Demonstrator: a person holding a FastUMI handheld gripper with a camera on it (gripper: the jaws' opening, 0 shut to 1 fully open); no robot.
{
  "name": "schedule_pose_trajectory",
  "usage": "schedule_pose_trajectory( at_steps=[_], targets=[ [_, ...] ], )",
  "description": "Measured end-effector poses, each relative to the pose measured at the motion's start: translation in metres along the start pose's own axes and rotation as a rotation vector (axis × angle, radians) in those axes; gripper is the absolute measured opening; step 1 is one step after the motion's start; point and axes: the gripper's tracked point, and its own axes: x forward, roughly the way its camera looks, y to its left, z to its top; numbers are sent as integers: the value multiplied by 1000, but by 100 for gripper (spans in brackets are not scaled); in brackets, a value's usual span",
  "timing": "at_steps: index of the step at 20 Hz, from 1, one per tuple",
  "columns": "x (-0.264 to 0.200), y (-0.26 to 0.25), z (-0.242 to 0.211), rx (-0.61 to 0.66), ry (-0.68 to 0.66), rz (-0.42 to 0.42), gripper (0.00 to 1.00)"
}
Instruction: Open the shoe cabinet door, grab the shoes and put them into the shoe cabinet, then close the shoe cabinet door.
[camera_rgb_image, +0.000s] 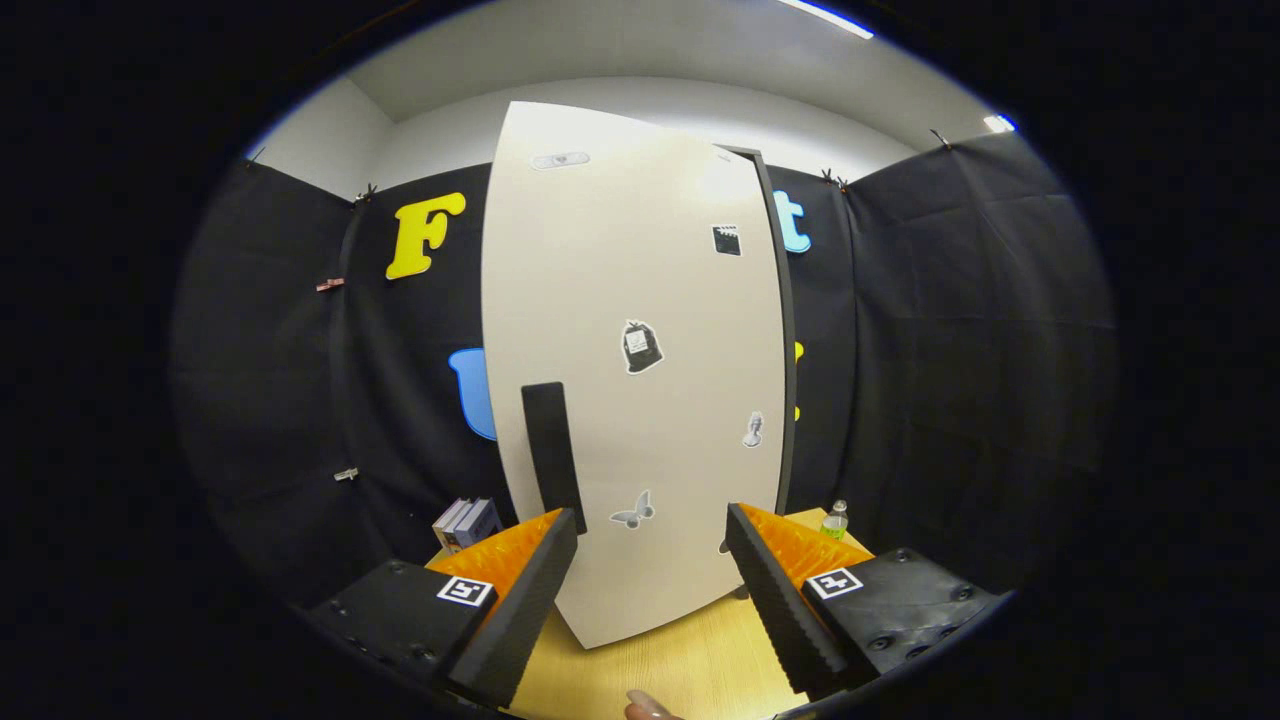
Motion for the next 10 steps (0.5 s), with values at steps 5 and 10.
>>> schedule_pose_trajectory(
  at_steps=[5, 10],
  targets=[
    [-5, 12, 9, -39, -28, 14, 98],
    [-10, 17, 14, -63, -51, 24, 97]
  ],
)
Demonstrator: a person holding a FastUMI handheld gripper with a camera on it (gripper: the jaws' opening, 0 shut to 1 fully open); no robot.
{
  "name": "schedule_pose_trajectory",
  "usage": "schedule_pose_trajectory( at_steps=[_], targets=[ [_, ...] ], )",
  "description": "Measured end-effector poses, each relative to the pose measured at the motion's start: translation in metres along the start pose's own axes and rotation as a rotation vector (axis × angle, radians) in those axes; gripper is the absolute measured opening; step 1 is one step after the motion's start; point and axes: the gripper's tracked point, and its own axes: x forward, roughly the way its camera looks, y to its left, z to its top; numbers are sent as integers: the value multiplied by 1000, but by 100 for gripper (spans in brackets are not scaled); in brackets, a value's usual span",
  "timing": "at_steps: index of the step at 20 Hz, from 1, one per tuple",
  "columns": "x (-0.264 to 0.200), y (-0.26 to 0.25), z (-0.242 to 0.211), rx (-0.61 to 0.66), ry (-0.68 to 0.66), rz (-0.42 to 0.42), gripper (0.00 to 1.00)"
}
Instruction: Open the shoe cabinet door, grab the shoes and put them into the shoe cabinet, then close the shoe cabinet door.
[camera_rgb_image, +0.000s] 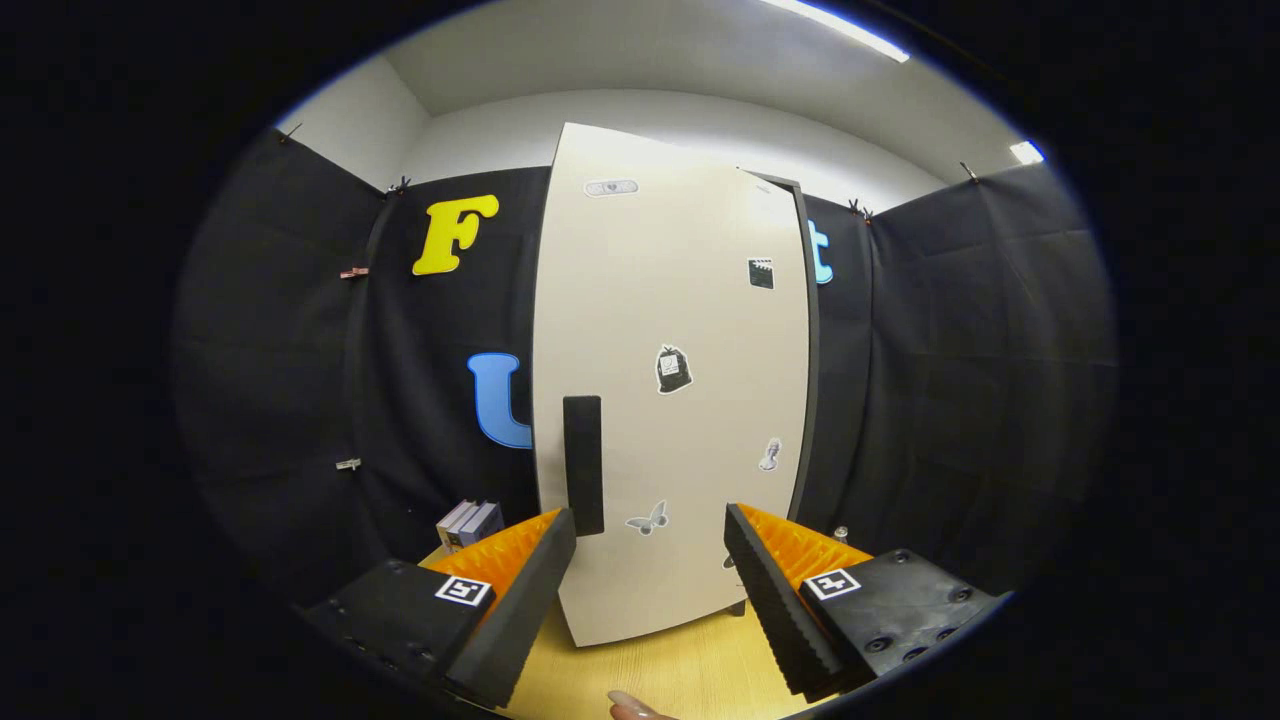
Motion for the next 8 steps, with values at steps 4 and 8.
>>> schedule_pose_trajectory(
  at_steps=[4, 8],
  targets=[
    [-3, -2, 5, -1, -18, -8, 97],
    [-4, -2, 3, 1, -8, -7, 97]
  ],
)
